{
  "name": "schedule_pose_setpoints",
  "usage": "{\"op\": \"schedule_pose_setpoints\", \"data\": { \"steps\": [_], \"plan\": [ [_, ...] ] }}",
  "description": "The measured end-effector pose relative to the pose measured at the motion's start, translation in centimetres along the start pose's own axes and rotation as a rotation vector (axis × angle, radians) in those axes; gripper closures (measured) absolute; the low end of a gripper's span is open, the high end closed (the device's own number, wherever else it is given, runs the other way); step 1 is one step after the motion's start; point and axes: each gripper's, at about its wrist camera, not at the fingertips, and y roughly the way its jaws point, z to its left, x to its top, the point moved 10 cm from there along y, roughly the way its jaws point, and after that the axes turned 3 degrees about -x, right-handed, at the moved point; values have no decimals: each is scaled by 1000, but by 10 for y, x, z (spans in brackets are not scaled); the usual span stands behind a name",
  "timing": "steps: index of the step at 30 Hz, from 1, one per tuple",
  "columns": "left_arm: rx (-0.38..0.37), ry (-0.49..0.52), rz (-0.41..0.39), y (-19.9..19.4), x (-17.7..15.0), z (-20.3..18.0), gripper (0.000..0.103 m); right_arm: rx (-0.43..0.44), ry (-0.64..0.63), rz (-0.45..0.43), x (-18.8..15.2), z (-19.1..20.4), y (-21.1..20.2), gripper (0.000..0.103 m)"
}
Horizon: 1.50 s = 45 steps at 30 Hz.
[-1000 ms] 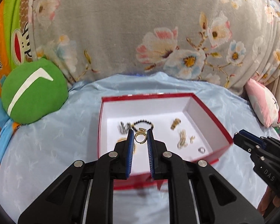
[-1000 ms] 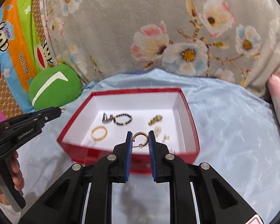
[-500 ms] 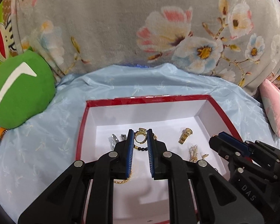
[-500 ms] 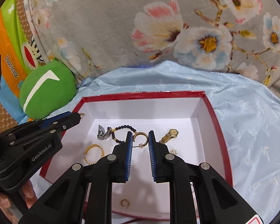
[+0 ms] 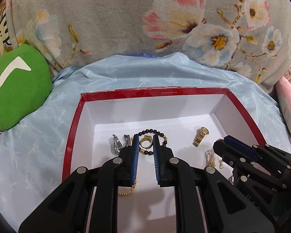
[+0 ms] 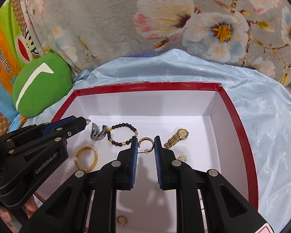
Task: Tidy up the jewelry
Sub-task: 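Lower both grippers into the box and open them to release, then withdraw both open grippers back from the box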
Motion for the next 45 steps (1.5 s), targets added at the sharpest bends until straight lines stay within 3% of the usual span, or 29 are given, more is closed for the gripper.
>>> {"op": "schedule_pose_setpoints", "data": {
  "steps": [19, 33, 37, 45],
  "plan": [
    [-14, -36, -4, -1, -6, 6, 86, 14, 3, -17, 1, 0, -5, 84],
    [-2, -26, -50, -36, -9, 10, 86, 21, 30, -82, 1, -3, -43, 77],
    [25, -31, -72, -52, -13, 16, 71, -18, 27, -120, -5, -11, -61, 64],
    [84, -84, -92, -85, -41, 37, 62, -123, 34, -160, -36, -40, -84, 50]
  ]
}}
